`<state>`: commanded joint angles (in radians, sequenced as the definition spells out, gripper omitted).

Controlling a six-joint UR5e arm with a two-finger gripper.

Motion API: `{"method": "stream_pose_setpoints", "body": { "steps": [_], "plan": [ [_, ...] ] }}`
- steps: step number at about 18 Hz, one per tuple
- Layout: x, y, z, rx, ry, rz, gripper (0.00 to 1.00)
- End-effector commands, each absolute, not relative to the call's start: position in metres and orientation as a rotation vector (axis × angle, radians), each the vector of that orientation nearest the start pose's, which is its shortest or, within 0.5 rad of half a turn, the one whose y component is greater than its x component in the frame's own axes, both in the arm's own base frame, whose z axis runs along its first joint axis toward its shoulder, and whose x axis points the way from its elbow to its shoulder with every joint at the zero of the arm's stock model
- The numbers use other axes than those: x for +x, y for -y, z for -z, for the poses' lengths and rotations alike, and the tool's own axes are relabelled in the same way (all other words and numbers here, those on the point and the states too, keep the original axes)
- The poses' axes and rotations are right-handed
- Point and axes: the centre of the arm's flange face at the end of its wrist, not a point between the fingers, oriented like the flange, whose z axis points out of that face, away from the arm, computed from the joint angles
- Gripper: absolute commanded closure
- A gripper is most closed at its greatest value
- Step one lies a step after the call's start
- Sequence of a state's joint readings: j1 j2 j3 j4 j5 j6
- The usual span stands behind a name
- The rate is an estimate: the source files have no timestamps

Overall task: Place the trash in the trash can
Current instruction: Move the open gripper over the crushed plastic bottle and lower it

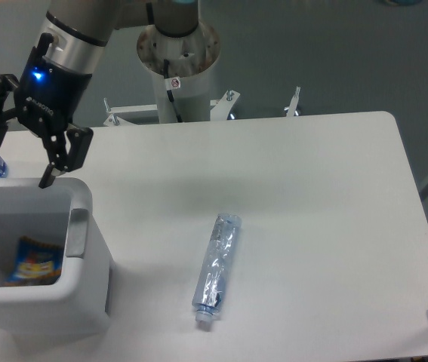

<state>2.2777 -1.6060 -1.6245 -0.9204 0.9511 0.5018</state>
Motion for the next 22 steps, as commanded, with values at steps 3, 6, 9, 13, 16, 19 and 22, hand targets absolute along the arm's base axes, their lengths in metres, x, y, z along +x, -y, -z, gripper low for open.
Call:
{"method": "stream_pose_setpoints", "body": {
  "steps": [3, 6, 9, 13, 16, 19, 22],
  "plan": [
    [-0.260, -0.510, -0.532, -2.338, 0.170, 0.196, 0.00],
    [-0.319, -0.504, -0.504, -2.356, 0.286, 0.196, 0.00],
    [-0.365, -0.501, -0.471, -2.374, 0.368, 0.210, 0.00],
    [-0.414, -0.511, -0.423, -2.489, 0.460, 0.077, 0.00],
    [-0.440, -0.526, -0.390, -2.560, 0.502, 0.031, 0.00],
    [-0.454, -0.546, -0.354, -2.600, 0.500, 0.028, 0.00],
    [-0.454, -0.575, -0.327, -2.624, 0.466, 0.056, 0.00]
  ]
}}
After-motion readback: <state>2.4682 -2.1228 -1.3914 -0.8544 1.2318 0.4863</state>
